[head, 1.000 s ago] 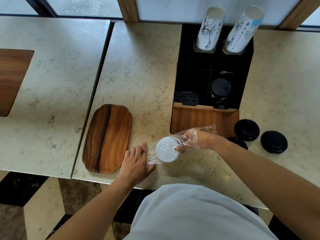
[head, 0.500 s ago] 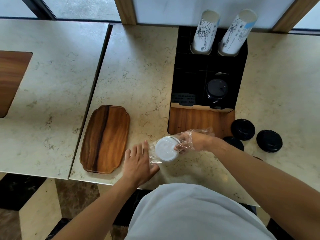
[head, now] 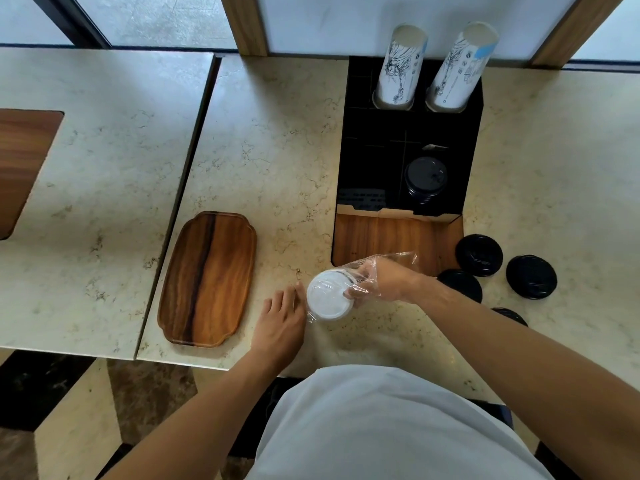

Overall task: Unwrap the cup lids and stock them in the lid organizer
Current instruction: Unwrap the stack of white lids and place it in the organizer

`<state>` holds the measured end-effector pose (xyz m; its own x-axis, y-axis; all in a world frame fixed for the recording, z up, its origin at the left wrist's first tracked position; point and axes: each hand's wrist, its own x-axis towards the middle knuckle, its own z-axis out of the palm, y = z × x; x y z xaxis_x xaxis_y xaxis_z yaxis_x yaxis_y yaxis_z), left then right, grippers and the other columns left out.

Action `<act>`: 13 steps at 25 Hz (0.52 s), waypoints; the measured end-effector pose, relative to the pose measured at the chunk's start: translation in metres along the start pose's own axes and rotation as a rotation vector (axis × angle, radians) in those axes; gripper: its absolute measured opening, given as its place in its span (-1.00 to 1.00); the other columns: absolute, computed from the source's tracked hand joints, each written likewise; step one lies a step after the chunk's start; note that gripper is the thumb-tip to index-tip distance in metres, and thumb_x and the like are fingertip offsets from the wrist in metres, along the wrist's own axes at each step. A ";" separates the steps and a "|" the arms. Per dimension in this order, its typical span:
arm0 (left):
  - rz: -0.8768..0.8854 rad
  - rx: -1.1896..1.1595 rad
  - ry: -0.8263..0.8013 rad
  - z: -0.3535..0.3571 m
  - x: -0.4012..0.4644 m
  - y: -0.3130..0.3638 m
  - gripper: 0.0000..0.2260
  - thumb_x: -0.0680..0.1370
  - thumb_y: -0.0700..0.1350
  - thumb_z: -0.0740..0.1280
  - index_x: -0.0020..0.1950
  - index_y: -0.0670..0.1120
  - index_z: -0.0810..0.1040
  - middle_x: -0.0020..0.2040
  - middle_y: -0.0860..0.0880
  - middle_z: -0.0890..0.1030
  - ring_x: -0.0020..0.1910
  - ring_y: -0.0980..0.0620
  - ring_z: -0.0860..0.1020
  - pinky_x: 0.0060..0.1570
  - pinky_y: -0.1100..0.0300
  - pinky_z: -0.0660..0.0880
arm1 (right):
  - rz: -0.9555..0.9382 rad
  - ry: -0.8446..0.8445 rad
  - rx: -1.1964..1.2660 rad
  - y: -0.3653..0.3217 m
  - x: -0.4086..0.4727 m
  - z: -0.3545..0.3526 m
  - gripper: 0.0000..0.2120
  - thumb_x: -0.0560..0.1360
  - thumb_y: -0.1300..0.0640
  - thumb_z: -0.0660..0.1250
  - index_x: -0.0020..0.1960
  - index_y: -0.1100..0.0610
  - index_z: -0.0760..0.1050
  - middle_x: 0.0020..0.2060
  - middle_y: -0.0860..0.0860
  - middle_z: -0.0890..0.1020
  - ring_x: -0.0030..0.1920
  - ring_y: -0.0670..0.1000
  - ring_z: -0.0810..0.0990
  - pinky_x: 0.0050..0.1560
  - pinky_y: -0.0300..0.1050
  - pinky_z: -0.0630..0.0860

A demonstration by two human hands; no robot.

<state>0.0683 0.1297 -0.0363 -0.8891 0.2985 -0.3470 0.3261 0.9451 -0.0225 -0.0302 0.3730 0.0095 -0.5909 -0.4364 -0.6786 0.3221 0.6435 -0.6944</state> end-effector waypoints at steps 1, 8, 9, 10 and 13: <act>0.002 0.010 0.009 0.003 -0.001 0.001 -0.47 0.53 -0.20 0.00 0.46 -0.36 0.39 0.20 -0.29 0.52 0.01 -0.27 0.50 -0.06 -0.13 0.53 | 0.016 0.002 0.005 0.001 0.001 0.001 -0.86 0.49 0.09 0.55 0.02 0.09 0.72 -0.20 -0.25 0.74 -0.09 -0.11 0.72 -0.01 -0.22 0.66; -0.010 -0.012 0.075 0.013 -0.002 0.003 -0.46 0.54 -0.18 -0.01 0.48 -0.36 0.35 0.21 -0.28 0.50 -0.01 -0.27 0.49 -0.11 -0.13 0.53 | 0.181 0.083 -0.078 0.017 -0.015 -0.027 -0.79 0.47 0.03 0.56 0.02 0.13 0.72 -0.08 0.00 0.76 0.00 0.00 0.74 0.07 -0.08 0.67; -0.014 -0.013 0.088 0.013 -0.001 0.003 -0.46 0.55 -0.18 -0.01 0.48 -0.36 0.35 0.21 -0.28 0.50 -0.01 -0.26 0.49 -0.11 -0.13 0.53 | 0.174 0.075 -0.045 0.021 -0.019 -0.034 -0.82 0.47 0.04 0.56 0.00 0.12 0.73 -0.09 -0.01 0.78 -0.01 -0.02 0.75 0.02 -0.13 0.66; -0.017 -0.016 0.092 0.014 -0.002 0.003 -0.47 0.56 -0.17 0.01 0.47 -0.36 0.35 0.21 -0.28 0.50 -0.02 -0.26 0.49 -0.11 -0.13 0.52 | 0.167 0.066 -0.001 0.026 -0.023 -0.038 -0.85 0.48 0.06 0.56 -0.01 0.11 0.74 -0.08 -0.02 0.78 -0.02 -0.03 0.76 0.01 -0.15 0.66; -0.050 -0.078 0.062 0.011 0.003 0.003 -0.47 0.56 -0.13 0.19 0.49 -0.34 0.34 0.22 -0.27 0.52 0.04 -0.26 0.50 0.03 -0.18 0.52 | 0.156 0.085 0.092 0.035 -0.026 -0.037 -0.84 0.46 0.10 0.58 0.01 0.12 0.74 0.00 0.02 0.77 0.02 0.02 0.76 0.18 0.01 0.67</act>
<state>0.0699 0.1319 -0.0478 -0.9226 0.2557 -0.2887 0.2565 0.9659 0.0357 -0.0313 0.4303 0.0116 -0.5880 -0.2787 -0.7594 0.4783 0.6373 -0.6042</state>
